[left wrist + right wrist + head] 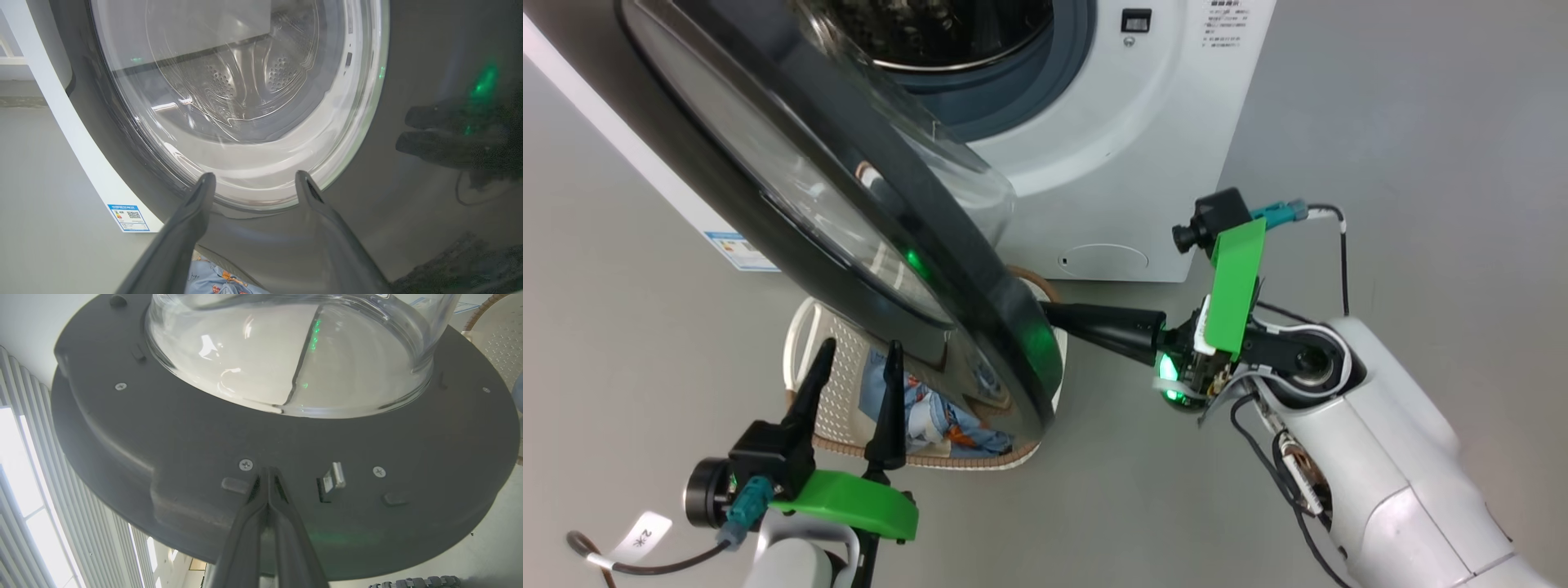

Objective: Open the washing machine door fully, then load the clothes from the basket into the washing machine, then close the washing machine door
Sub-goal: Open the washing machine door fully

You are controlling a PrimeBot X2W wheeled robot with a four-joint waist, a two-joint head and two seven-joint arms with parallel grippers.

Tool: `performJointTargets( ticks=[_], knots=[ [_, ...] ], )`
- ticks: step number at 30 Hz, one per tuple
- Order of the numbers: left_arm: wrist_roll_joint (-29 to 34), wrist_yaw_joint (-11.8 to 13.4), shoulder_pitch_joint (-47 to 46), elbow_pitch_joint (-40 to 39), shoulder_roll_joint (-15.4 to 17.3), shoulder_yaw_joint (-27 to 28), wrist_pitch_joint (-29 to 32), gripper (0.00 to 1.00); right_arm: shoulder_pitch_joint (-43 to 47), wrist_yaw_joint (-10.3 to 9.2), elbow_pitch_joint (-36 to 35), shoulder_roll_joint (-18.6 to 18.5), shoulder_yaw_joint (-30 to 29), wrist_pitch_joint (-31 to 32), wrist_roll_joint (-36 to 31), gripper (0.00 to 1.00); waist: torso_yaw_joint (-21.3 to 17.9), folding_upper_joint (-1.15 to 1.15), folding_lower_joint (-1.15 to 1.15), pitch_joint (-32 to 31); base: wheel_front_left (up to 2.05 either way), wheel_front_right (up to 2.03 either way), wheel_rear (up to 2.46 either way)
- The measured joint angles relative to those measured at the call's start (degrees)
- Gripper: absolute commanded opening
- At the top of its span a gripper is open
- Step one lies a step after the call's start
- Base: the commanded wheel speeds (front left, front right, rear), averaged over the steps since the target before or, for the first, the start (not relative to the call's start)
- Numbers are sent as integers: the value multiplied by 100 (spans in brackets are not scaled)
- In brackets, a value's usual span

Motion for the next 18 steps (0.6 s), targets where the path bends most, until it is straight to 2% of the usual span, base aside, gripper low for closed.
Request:
performJointTargets(
  ticks=[18],
  knots=[
    [0,-47,207,60,2,-44,0,100,147,1,-47,27,355,-163,354,0,75,0,0,-269,0,0,0]
  ],
)
